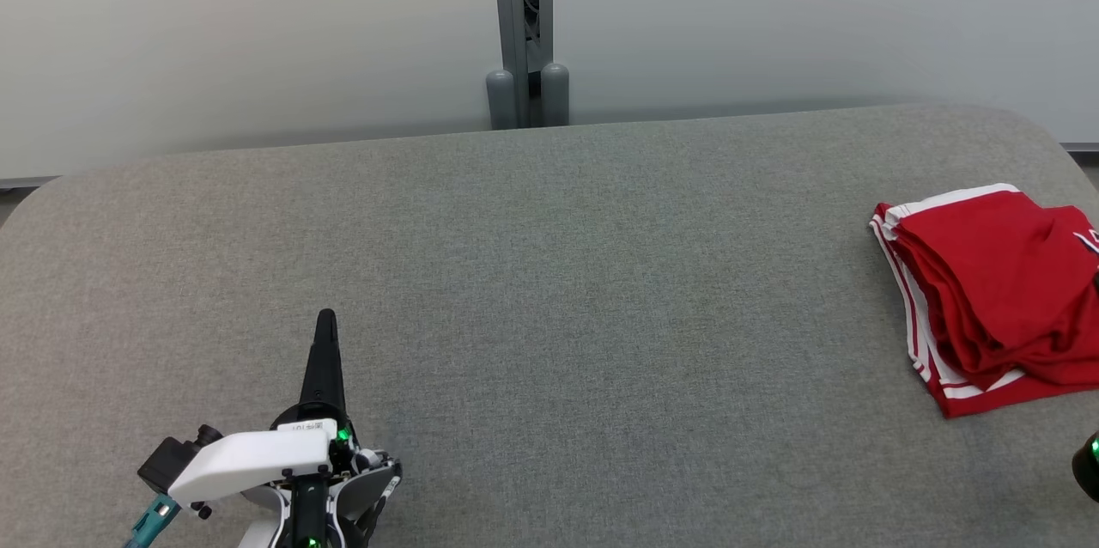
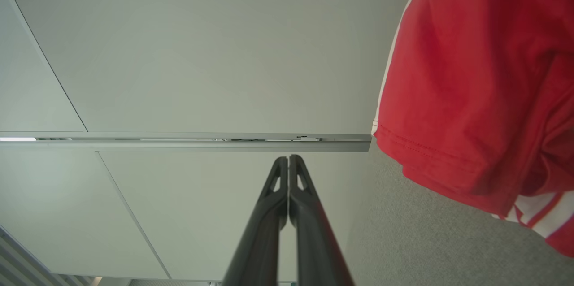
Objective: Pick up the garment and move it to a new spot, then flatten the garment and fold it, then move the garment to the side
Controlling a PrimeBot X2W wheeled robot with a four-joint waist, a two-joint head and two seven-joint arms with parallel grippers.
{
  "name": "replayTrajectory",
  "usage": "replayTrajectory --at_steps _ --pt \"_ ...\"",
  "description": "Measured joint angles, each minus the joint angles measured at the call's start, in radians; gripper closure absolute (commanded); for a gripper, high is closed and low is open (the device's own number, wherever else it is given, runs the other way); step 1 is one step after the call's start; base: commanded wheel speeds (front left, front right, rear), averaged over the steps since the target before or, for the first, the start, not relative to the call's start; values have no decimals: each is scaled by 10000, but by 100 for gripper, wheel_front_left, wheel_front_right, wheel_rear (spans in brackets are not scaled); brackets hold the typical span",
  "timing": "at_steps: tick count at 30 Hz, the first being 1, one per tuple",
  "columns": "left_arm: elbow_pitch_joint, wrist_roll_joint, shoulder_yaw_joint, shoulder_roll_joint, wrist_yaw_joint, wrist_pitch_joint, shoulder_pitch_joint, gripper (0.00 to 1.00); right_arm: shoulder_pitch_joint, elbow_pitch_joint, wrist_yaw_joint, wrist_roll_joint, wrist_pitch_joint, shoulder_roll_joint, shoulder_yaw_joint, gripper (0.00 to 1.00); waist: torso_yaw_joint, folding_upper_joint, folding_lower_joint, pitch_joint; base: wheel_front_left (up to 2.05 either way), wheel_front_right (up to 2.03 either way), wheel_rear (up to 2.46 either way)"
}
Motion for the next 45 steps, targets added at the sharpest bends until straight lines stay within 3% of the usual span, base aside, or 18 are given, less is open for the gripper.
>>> replayTrajectory --at_steps 45 --pt "0 0 0 0 0 0 0 100 0 0 0 0 13 0 -2 100 0 0 0 0 0 0 0"
